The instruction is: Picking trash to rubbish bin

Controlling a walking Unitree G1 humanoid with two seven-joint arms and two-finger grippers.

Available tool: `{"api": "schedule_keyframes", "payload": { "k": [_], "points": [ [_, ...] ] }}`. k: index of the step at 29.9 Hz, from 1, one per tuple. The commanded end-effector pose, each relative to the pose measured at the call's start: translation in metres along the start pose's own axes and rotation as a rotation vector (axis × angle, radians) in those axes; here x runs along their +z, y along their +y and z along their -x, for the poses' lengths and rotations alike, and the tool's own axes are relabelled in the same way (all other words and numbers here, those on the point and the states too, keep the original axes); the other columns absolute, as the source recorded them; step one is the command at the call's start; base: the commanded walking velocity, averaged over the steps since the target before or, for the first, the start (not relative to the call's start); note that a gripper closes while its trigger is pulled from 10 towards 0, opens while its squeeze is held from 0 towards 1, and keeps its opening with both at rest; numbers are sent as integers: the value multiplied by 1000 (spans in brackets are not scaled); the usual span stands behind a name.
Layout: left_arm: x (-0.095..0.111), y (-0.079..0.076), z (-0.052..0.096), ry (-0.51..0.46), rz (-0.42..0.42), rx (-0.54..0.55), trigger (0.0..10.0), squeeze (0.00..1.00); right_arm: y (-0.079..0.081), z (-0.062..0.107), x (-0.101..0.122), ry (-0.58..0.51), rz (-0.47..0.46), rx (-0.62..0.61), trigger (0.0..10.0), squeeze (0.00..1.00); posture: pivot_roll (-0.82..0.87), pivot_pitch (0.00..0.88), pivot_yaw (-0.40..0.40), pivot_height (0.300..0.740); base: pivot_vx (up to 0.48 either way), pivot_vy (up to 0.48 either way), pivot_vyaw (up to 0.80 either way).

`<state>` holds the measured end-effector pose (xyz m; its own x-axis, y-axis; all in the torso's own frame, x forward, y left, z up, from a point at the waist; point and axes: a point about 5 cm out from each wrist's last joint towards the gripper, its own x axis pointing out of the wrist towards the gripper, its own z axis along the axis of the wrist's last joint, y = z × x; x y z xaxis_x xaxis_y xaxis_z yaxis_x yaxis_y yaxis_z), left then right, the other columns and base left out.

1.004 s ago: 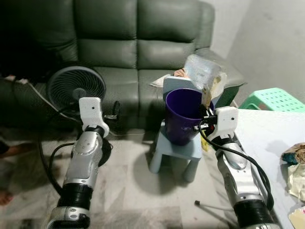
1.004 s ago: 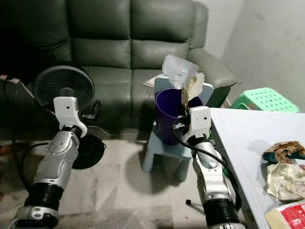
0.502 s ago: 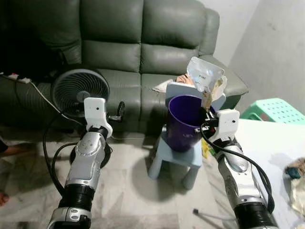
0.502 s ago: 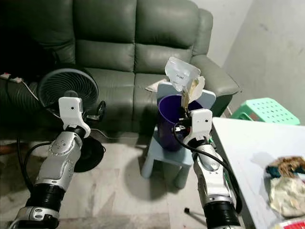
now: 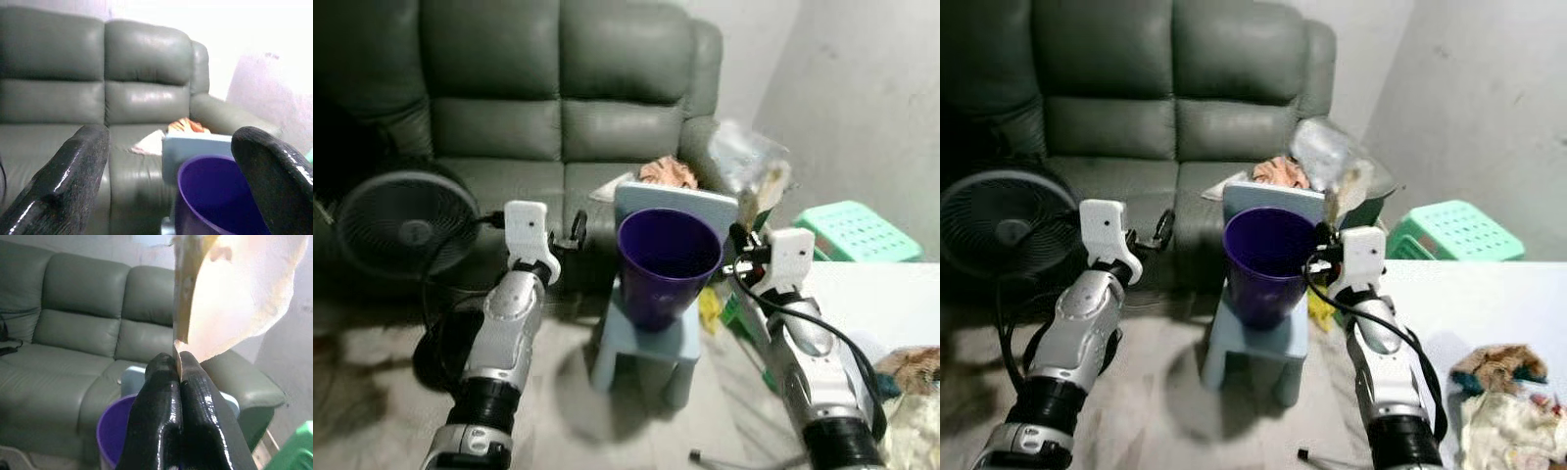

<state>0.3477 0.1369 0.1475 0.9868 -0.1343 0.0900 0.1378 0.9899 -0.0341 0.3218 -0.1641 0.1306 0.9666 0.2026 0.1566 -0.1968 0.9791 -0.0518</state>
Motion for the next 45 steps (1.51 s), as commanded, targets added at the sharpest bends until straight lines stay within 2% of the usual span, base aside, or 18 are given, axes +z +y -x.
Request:
{"api": "schedule_keyframes", "payload": {
  "k": [1,15,22,30,34,36,37,45],
  "points": [
    [2,8,0,-4,-3,20,10000,0,8,-5,6,-25,-5,30,10000,0,32,0,-118,740,405,0,0],
    [3,5,-3,-6,0,20,10000,0,10,-6,6,-23,0,55,10000,0,33,0,-122,740,383,0,0],
    [1,4,-1,-8,-34,29,10000,0,12,-5,4,-13,8,70,10000,0,33,0,-124,740,0,0,0],
    [0,4,-1,-7,-32,41,10000,0,14,-4,2,6,21,83,10000,0,36,0,-130,740,0,0,0],
    [0,4,1,-9,-38,33,10000,0,15,-5,-4,68,35,82,10000,0,34,0,-129,740,0,0,0],
    [-2,1,4,-12,-53,4,10000,0,13,-8,-11,160,18,83,10000,0,37,0,-134,740,0,0,0],
    [-3,1,5,-13,-54,2,10000,0,11,-9,-11,172,20,82,10000,0,39,0,-135,740,0,0,0],
    [-5,2,11,-20,-53,0,10000,0,5,-11,-8,169,48,89,10000,0,51,0,-147,740,0,0,0]
  ]
}}
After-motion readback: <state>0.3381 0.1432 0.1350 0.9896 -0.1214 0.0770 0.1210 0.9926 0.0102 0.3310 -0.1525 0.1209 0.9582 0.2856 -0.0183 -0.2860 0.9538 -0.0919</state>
